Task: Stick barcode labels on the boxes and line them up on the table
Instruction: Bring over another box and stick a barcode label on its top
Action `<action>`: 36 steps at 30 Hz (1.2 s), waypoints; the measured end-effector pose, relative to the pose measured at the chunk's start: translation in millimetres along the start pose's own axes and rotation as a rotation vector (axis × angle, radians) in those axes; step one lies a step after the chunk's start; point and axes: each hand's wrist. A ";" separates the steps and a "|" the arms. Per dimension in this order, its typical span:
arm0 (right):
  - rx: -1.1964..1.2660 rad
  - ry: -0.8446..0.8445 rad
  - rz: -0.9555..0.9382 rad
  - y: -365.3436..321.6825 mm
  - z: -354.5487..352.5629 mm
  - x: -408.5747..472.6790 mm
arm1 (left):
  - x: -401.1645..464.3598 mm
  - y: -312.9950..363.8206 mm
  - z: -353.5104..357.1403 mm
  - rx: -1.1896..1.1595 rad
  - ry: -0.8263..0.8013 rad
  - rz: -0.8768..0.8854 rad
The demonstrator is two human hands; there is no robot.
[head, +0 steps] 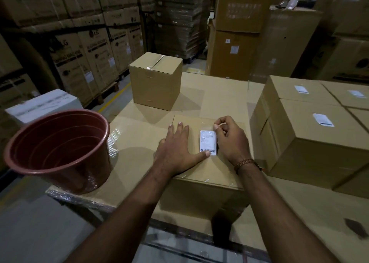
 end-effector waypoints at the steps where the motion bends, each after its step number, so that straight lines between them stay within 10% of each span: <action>1: 0.018 -0.021 0.003 -0.5 -0.3 -0.1 | 0.5 0.1 -0.3 -0.003 0.002 -0.002; 14: 0.240 -0.428 0.110 4.2 -37.1 -15.8 | 0.8 -1.4 -0.9 -0.029 0.007 -0.012; 36: 0.018 -0.489 0.073 7.9 -33.4 -11.0 | 2.0 -9.7 -8.5 -0.154 -0.097 0.010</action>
Point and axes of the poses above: each hand's wrist, its own x-axis towards the middle knuckle, its own z-axis out of the palm, y = z × x, and after that the axes turned 3 degrees about -z, right-handed
